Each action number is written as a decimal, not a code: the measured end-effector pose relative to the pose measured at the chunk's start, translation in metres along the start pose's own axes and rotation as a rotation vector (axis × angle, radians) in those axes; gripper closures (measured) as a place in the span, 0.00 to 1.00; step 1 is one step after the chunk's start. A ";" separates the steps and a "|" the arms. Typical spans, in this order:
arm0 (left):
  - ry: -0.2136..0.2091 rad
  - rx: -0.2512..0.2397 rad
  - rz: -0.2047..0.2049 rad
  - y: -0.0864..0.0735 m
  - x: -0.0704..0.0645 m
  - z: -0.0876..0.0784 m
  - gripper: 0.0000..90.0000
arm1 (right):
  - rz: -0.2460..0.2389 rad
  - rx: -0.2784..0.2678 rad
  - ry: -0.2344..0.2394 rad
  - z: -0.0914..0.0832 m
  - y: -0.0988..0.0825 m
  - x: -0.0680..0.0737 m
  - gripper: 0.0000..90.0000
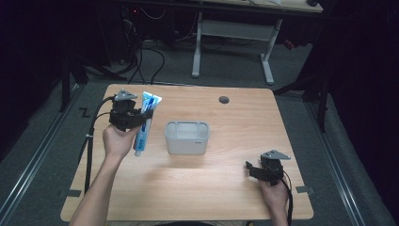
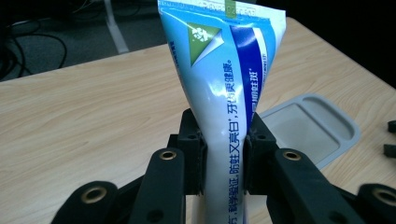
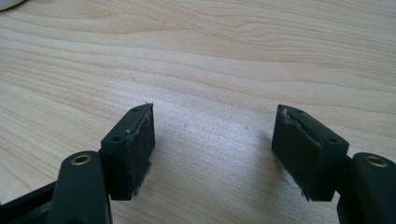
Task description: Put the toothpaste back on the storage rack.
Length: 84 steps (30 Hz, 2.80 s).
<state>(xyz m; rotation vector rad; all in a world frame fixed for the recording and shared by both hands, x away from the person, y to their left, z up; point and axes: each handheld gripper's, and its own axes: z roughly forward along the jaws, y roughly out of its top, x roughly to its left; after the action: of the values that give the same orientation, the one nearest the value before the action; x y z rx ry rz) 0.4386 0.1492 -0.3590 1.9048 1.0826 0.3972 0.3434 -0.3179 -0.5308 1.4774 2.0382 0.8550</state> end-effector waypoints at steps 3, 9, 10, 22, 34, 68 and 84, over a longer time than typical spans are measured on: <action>-0.020 -0.016 0.000 0.005 -0.004 0.000 0.82 | 0.001 0.001 0.000 0.000 0.000 0.000 0.33; -0.016 -0.017 0.029 0.019 -0.013 0.004 0.82 | 0.003 0.001 0.001 0.000 0.000 0.000 0.33; -0.012 -0.015 0.040 0.022 -0.016 0.006 0.82 | 0.001 0.001 0.001 0.000 0.000 0.000 0.33; -0.053 -0.049 0.038 0.038 -0.030 0.017 0.82 | 0.000 0.000 0.001 0.000 0.000 0.000 0.33; -0.078 -0.078 0.038 0.049 -0.038 0.024 0.82 | 0.000 0.000 0.001 0.000 0.000 0.000 0.33; -0.168 -0.064 0.034 0.076 -0.069 0.080 0.81 | 0.003 0.001 0.001 0.000 0.000 0.000 0.33; -0.156 -0.020 0.036 0.071 -0.070 0.102 0.80 | 0.004 0.003 0.001 0.000 0.000 0.000 0.33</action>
<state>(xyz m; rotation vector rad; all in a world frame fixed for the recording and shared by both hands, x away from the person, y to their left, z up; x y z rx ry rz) 0.5006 0.0214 -0.3486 1.9064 0.9395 0.2730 0.3435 -0.3178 -0.5306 1.4836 2.0383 0.8548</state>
